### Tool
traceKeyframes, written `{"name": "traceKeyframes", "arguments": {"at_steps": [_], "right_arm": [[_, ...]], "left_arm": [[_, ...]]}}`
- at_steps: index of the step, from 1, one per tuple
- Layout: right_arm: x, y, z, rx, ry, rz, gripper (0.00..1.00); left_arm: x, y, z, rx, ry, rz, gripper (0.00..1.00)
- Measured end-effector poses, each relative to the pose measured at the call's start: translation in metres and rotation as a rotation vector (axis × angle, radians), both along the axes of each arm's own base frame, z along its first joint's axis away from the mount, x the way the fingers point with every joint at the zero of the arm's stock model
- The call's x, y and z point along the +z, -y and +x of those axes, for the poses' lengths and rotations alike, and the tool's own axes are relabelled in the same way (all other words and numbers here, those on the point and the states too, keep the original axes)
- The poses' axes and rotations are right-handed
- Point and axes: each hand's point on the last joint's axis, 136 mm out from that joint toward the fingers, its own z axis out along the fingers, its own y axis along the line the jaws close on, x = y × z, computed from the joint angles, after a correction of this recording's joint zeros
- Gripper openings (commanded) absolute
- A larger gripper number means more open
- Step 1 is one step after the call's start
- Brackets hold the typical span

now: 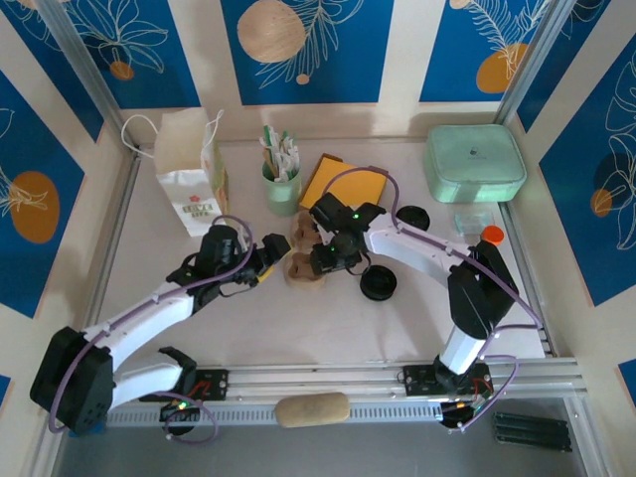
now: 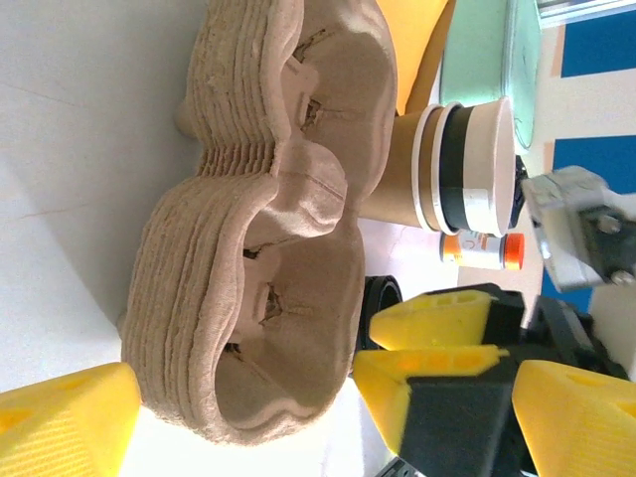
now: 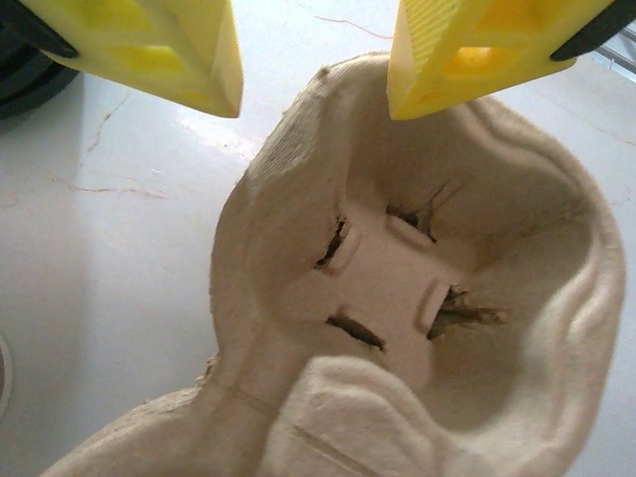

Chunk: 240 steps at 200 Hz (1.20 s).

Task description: Pack the takeout coffee

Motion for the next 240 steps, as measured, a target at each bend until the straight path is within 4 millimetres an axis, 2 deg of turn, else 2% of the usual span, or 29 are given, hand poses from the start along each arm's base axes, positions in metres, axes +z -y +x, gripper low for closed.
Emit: {"name": "traceKeyframes", "arguments": {"at_steps": [73,116,172,201,240], "right_arm": [[0.01,-0.004,-0.002,0.061,0.068,-0.016,0.48],[0.02,-0.02,-0.014,0.166,0.101,0.018,0.54],[0.026,-0.042,-0.026,0.298,0.096,0.099,0.54],[0.026,-0.05,-0.028,0.335,0.087,0.118,0.53],[0.016,-0.055,-0.031,0.363,0.061,0.116,0.51]], "left_arm": [[0.005,-0.008,-0.002,0.02,0.022,0.023,1.0],[0.004,-0.015,-0.001,0.042,0.026,0.042,0.99],[0.003,-0.038,0.004,0.099,0.033,0.063,0.99],[0.005,-0.046,0.005,0.121,0.032,0.064,0.99],[0.006,-0.05,0.005,0.13,0.03,0.057,0.99]]}}
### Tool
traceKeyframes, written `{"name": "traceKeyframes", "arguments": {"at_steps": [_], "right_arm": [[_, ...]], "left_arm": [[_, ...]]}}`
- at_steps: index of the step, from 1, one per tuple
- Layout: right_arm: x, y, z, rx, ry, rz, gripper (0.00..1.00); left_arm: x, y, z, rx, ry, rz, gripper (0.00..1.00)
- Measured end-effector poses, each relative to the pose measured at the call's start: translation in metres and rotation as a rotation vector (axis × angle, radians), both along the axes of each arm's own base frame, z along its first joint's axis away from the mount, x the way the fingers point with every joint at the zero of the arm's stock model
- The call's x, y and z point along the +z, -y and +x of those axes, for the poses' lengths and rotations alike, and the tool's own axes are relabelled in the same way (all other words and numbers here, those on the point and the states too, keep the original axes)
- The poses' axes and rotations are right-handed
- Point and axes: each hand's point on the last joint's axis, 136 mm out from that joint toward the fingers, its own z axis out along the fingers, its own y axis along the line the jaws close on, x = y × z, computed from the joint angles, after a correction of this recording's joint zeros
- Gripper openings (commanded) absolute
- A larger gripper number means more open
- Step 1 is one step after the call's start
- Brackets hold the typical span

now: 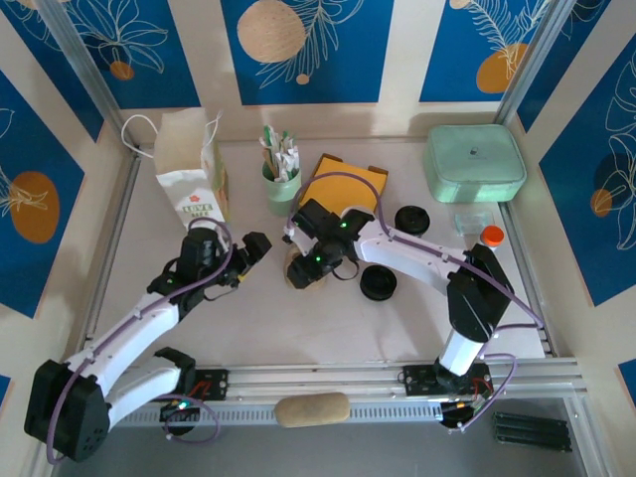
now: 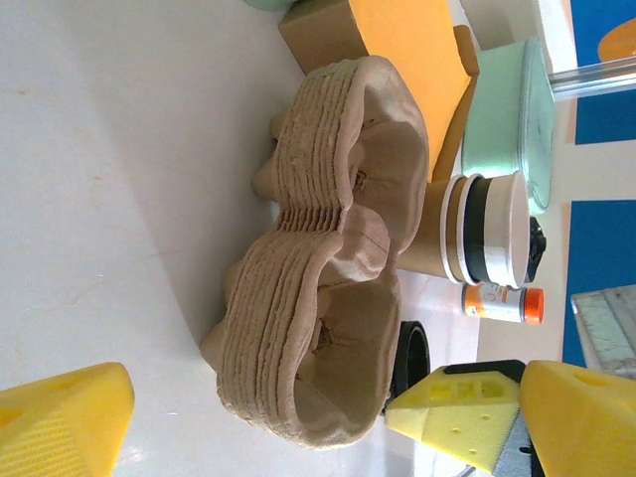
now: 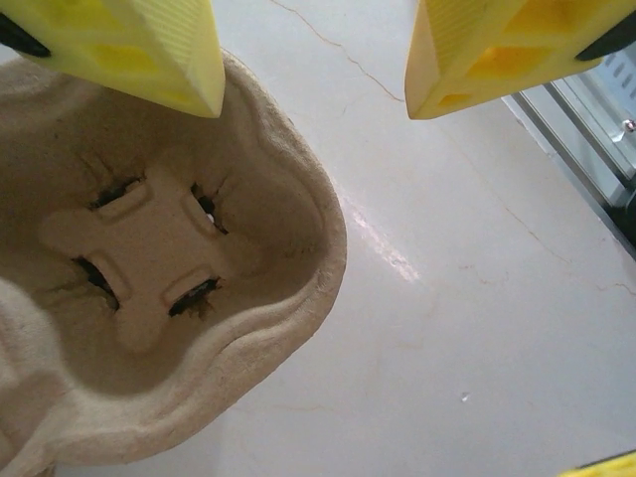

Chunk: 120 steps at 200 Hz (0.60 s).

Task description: Pack the takeout coffee

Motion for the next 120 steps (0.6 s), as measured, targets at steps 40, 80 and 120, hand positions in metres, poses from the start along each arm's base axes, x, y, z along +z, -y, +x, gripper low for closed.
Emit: {"name": "traceKeyframes", "arguments": {"at_steps": [40,80,120], "right_arm": [[-0.002,-0.001,-0.001,0.012,-0.005,-0.002,0.5],[-0.009,-0.006,-0.003,0.025,-0.024,-0.001,0.51],[-0.019,-0.008,-0.003,0.03,-0.037,-0.019,0.5]], "left_arm": [[0.0,0.0,0.0,-0.001,-0.002,-0.004,0.99],[0.0,0.0,0.0,-0.004,-0.003,-0.006,0.99],[0.0,0.0,0.0,-0.004,-0.003,-0.006,1.0]]}}
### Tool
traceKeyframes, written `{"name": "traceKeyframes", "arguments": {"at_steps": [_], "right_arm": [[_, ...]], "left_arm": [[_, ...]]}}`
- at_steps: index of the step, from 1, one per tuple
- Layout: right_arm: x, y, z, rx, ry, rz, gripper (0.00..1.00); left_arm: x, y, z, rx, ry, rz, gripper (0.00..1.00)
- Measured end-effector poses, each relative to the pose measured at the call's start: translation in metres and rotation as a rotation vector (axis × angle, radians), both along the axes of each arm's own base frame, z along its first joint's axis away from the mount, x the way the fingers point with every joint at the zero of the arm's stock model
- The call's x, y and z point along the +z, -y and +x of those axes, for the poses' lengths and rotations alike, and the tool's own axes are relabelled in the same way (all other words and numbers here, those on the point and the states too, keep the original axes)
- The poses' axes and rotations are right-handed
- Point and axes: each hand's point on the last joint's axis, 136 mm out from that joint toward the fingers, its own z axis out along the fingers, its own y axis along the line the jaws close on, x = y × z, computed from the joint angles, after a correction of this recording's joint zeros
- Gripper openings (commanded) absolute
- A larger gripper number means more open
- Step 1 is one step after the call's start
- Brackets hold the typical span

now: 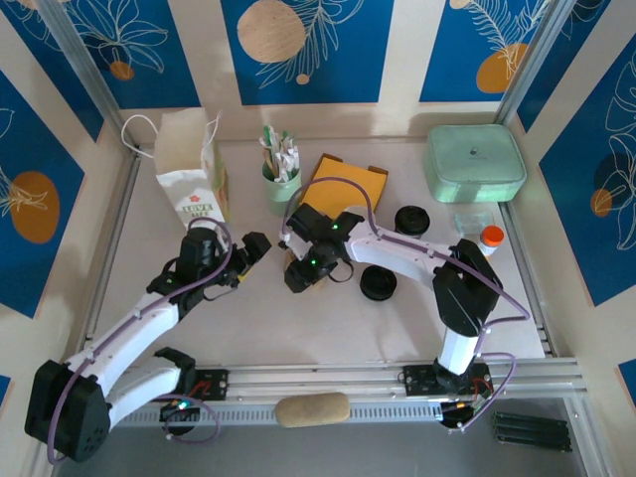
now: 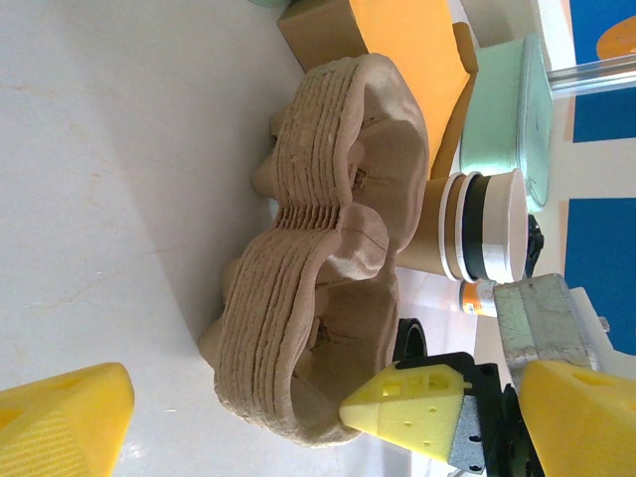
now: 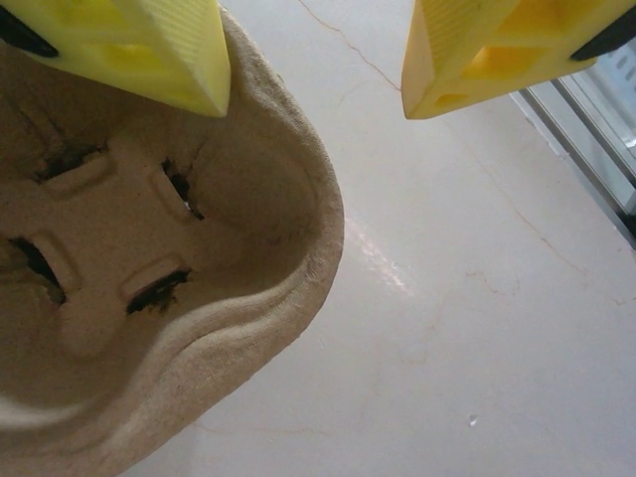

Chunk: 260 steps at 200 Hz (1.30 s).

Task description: Pack the takeout coffee

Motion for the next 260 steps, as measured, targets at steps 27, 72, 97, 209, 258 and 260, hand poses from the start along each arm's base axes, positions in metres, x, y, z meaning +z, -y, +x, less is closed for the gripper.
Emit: {"name": "traceKeyframes", "arguments": {"at_steps": [27,72,97,209,258,260], "right_arm": [[-0.0001,-0.0003,0.0003,0.003,0.002,0.001,0.46],[-0.0006,0.0003,0.0025,-0.002,0.003,0.002,0.47],[-0.0006,0.001,0.0037,-0.001,0.005,0.002,0.47],[-0.0022,0.0026,0.0074,0.005,0.011,0.0,0.48],[-0.0091,0.0021,0.0097,0.008,0.007,-0.008,0.37],[-0.0091,0.002,0.0098,0.01,0.008,-0.007,0.37]], "left_arm": [[0.0,0.0,0.0,0.0,0.0,0.0,1.0],[0.0001,0.0001,0.0,0.0,0.0,-0.001,0.99],[0.0001,0.0001,0.0,0.0,0.0,-0.001,0.99],[0.0005,0.0011,-0.0007,-0.007,-0.001,-0.005,0.99],[0.0008,0.0023,-0.0016,-0.014,-0.003,-0.01,0.99],[0.0009,0.0024,-0.0016,-0.014,-0.003,-0.011,0.99]]}}
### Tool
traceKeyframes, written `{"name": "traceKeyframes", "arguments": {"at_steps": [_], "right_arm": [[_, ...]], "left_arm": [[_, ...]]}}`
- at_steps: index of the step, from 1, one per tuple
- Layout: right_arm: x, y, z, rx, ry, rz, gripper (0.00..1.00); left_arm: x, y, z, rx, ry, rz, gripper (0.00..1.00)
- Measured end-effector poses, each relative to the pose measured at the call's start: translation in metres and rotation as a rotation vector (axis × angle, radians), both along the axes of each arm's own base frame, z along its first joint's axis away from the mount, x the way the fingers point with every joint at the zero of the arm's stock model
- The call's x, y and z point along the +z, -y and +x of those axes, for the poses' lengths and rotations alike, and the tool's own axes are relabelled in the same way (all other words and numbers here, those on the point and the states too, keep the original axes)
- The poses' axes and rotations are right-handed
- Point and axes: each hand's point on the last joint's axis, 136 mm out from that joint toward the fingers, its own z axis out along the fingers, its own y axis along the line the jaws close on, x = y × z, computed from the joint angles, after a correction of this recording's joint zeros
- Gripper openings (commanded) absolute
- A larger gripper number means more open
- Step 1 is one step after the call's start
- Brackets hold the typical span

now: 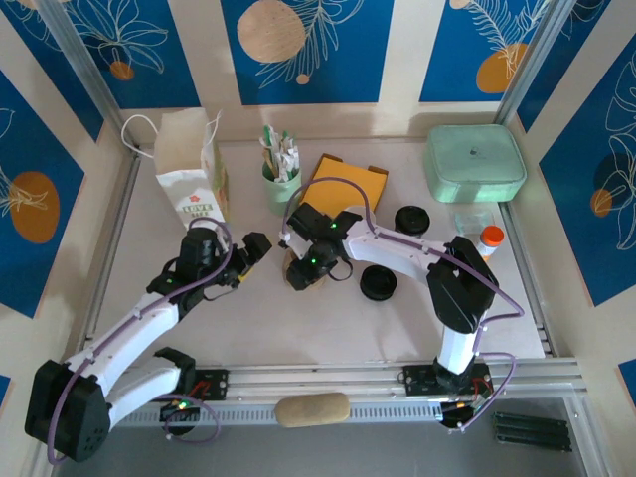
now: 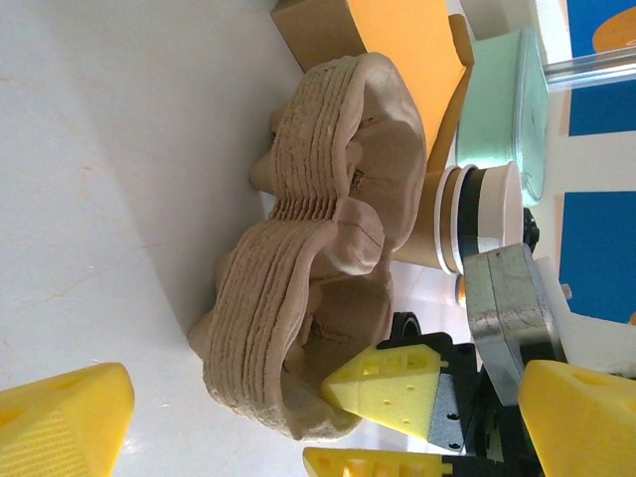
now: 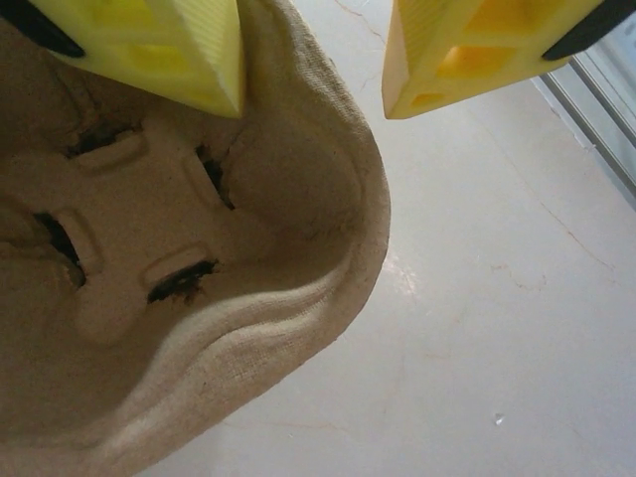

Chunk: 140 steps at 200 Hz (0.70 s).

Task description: Pack the takeout coffee

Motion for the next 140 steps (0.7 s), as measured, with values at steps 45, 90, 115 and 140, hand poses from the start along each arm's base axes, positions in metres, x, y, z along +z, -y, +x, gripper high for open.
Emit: {"name": "traceKeyframes", "arguments": {"at_steps": [45,90,115,140], "right_arm": [[0.0,0.0,0.001,0.0,0.001,0.001,0.28],[0.001,-0.001,0.002,0.011,0.008,0.008,0.22],[0.007,-0.005,0.005,0.012,0.019,0.02,0.19],[0.011,-0.007,0.007,0.014,0.028,0.03,0.18]], "left_arm": [[0.001,0.0,0.001,0.0,0.005,-0.003,0.99],[0.001,0.0,0.001,0.001,0.005,-0.003,1.0],[0.001,0.0,0.001,0.001,0.005,-0.003,0.99],[0.001,0.0,0.001,0.002,0.004,-0.004,0.99]]}}
